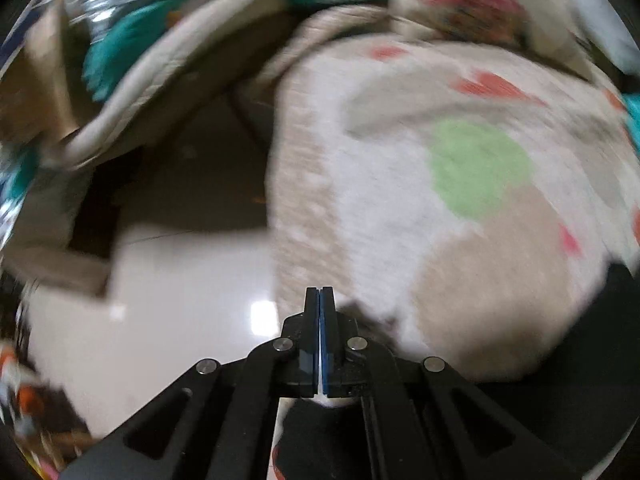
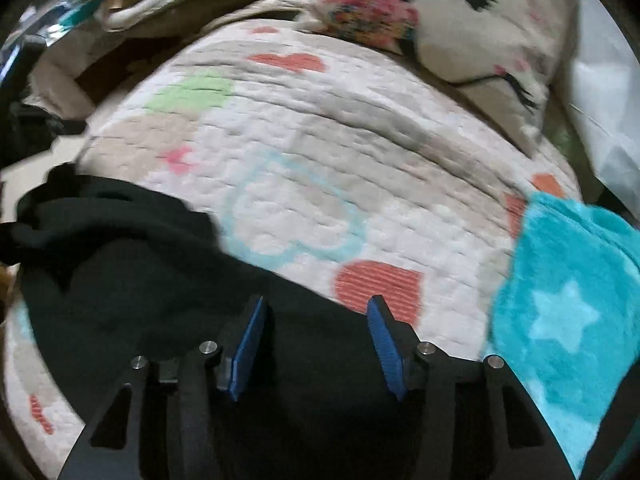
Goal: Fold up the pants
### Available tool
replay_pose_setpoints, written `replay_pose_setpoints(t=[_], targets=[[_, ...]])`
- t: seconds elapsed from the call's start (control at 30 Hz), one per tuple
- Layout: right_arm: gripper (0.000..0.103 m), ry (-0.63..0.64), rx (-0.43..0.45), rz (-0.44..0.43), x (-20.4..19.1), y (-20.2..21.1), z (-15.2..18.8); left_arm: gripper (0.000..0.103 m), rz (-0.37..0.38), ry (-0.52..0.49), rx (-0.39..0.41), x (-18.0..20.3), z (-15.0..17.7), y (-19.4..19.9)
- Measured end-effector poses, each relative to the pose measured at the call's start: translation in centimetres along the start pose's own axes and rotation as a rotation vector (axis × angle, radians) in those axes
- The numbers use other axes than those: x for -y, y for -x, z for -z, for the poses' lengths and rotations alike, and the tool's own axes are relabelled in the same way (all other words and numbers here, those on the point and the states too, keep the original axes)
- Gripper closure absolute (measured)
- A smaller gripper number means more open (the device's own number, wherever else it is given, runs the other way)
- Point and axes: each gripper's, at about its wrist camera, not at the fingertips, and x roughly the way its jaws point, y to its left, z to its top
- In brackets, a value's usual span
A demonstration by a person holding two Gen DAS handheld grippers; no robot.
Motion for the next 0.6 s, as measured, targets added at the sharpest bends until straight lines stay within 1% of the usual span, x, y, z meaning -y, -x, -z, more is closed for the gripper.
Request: replay_pose_setpoints(t=[0.07,0.1,0.13,0.17,0.2,0.23,0.27,0.3,0.33,0.37,0.4,0.43,0.47,0.5,0.53,0.6], targets=[[0.046,-0.031,-0.010,0.053,0.8,0.2,0.2,0.103,-0.008,0.062,0.015,-1.6,-0.5,0.5],[0.046,-0.040,0.011,0.060,0.8,0.9,0.0,0.102,0.003,0.103,0.033,-3.0,-0.4,1.3],[0.046,-0.032,0.054,0.041,0.2,2.0,-0.5,0.102,0.002,0.130,0.050,-4.2,-0.1,2.1],[0.046,-0.009,0.087,0.001,-0.8,3.0,-1.2,0.101,-0.014,0.152,0.066,-5.4,0.2,2.8],[0.046,0.023,0.110,-0.042,-2.1,3.7,-2.0,0.095,-0.053,0.176,0.090,-6.9,0.8,3.8],[0.046,0.066,0.131,-0.086,-3.8,4.3,-2.9,0.082,-0.091,0.197,0.107,-8.2,1.4,4.5],[0.046,0.119,0.149,-0.133,-6.0,4.8,-3.9,0.075,-0.127,0.221,0.118,-9.4,2.0,5.0],[0.046,0.183,0.162,-0.195,-8.8,5.2,-5.0,0.064,-0.164,0.266,0.126,-11.3,2.9,5.7],[0.046,0.228,0.165,-0.244,-11.1,5.2,-5.7,0.063,-0.175,0.309,0.127,-12.6,3.7,6.3],[0.046,0.295,0.163,-0.314,-14.6,5.2,-6.7,0.063,-0.168,0.368,0.123,-14.3,4.6,6.7],[0.046,0.340,0.162,-0.343,-17.0,5.1,-7.0,0.063,-0.137,0.447,0.108,-16.3,5.5,6.9],[0.046,0.397,0.161,-0.361,-19.6,4.9,-7.5,0.063,-0.090,0.537,0.094,-18.2,6.4,6.9],[0.046,0.453,0.160,-0.366,-21.9,4.7,-7.7,0.063,-0.063,0.593,0.086,-19.2,6.8,6.8],[0.046,0.516,0.159,-0.365,-24.6,4.4,-7.8,0.063,-0.016,0.681,0.066,-20.9,7.3,6.4],[0.046,0.580,0.154,-0.364,-27.0,4.2,-7.9,0.063,0.022,0.737,0.053,-21.9,7.7,6.1],[0.047,0.672,0.148,-0.357,-30.4,3.8,-7.6,0.063,0.113,0.846,0.034,-23.5,8.3,5.6]])
